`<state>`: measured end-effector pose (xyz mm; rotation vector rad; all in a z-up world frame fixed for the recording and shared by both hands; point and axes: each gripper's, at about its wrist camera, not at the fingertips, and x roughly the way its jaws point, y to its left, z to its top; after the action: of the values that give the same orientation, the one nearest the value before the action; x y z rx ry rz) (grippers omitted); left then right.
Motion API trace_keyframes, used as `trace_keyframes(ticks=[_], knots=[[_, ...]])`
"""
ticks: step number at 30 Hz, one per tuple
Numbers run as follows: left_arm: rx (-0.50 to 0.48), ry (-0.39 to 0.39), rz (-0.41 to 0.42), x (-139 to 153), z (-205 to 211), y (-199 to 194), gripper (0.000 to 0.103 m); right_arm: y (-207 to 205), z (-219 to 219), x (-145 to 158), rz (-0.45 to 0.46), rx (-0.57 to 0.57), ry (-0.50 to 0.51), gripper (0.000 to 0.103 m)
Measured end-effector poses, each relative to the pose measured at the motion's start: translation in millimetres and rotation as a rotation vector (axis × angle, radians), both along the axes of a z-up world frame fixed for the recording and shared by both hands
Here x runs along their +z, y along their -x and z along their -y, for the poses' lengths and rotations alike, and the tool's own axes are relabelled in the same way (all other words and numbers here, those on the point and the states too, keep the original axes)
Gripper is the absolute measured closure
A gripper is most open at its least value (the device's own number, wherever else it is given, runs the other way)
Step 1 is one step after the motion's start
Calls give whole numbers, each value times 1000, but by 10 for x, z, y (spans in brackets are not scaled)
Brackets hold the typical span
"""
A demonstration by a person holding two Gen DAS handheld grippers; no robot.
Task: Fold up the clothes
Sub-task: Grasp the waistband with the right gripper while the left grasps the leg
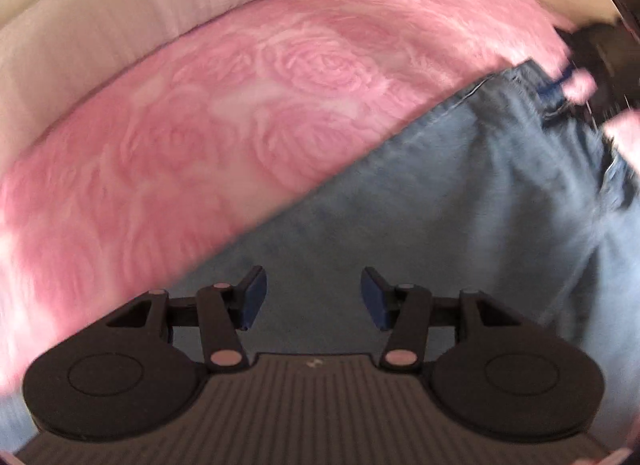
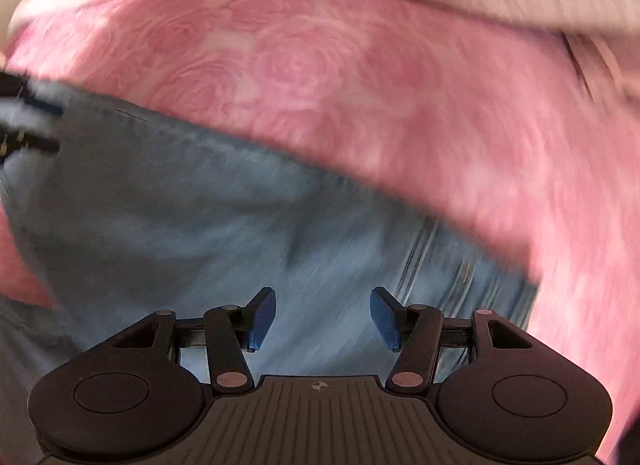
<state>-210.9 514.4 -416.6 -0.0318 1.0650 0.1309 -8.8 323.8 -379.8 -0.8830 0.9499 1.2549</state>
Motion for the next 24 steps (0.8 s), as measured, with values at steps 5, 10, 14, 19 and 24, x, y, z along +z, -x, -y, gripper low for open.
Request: trace_keyframes(ticks=[5,10,14,19,24], knots=[[-133,-24,-6,-209,-371,-137,55,-375,-347,-141,45,104,-12,46],[-258,23,-43,-437,-558,-153,52,-607,-586,-400,65,195,42,46],[-247,95,-32,-442,-688,-177,66,-757,-688,-517,-17,179,53,48],[-258,-11,-41,-340,-439,-135,97,-701,-635,-446,-10,201,54,87],[-125,-134,27,32,-72,140,100,-390,-332,-87,151,253,-67,91]])
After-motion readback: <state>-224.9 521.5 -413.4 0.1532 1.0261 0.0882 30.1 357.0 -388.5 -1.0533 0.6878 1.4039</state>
